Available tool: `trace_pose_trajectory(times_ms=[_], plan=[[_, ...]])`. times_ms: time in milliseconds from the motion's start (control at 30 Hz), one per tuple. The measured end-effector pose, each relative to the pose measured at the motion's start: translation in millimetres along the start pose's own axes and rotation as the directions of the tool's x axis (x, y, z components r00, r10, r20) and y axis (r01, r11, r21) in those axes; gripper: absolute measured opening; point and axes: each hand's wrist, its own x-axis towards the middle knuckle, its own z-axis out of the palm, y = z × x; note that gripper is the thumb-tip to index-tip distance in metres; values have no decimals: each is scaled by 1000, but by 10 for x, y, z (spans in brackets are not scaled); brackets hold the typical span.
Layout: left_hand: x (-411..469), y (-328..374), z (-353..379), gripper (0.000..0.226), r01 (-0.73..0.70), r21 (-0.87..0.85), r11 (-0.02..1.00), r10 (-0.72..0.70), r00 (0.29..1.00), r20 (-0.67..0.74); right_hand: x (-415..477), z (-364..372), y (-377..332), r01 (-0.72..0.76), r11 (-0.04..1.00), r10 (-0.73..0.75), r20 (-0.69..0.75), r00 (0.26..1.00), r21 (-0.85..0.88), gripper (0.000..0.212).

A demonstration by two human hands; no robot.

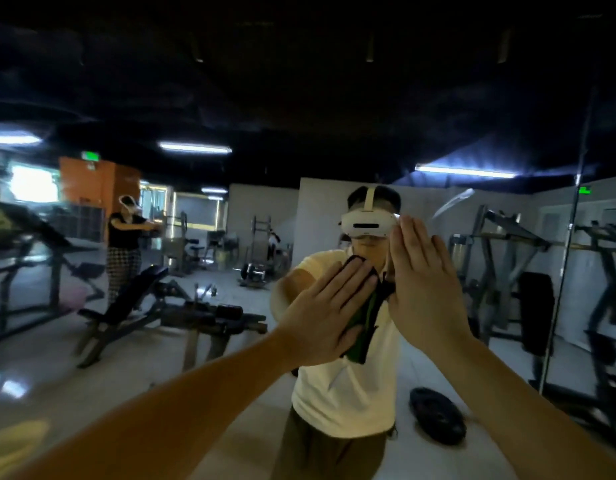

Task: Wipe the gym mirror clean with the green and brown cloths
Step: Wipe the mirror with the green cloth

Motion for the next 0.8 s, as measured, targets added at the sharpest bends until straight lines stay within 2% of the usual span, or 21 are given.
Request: trace_pose_trajectory(times_ms=[67,133,200,267,333,433,500,533,567,633,733,800], plan=[[-237,-94,58,76,-62,66,996,61,998,19,-5,14,-6,-5,1000,5,14,1000,-9,84],[-473,-208,98,77,-41,88,995,37,998,44,-6,26,-21,-22,1000,23,19,1000,-15,81],[-723,-315,135,76,69,81,994,-73,996,59,-6,26,-37,-30,999,31,43,999,-21,76],[-1001,-397,150,75,261,25,965,-262,964,35,-5,-2,-66,-54,998,56,62,996,-27,68],[-1257,-478,144,77,476,-81,876,-478,879,-7,-60,-27,-104,-81,997,81,39,996,1,66],[-1411,-660,152,80,713,-210,669,-734,679,-32,-405,17,-205,-135,987,135,-3,991,84,64],[-1336,-704,157,79,782,-279,558,-824,563,-70,-726,92,-293,-163,979,164,6,987,118,66],[-1260,-651,158,78,782,-297,549,-830,551,-83,-864,128,-346,-169,978,168,20,986,118,67],[-1174,-539,171,77,760,-298,578,-808,583,-82,-972,169,-393,-173,979,171,35,985,112,69],[-1012,-187,197,76,646,-279,711,-681,730,-46,-1101,233,-470,-186,977,181,62,982,99,71],[-759,473,262,78,359,-281,890,-377,926,-12,-1132,257,-550,-217,970,211,63,975,105,74],[-705,868,356,81,152,-235,960,-149,988,31,-1182,255,-584,-242,963,236,61,970,117,71]])
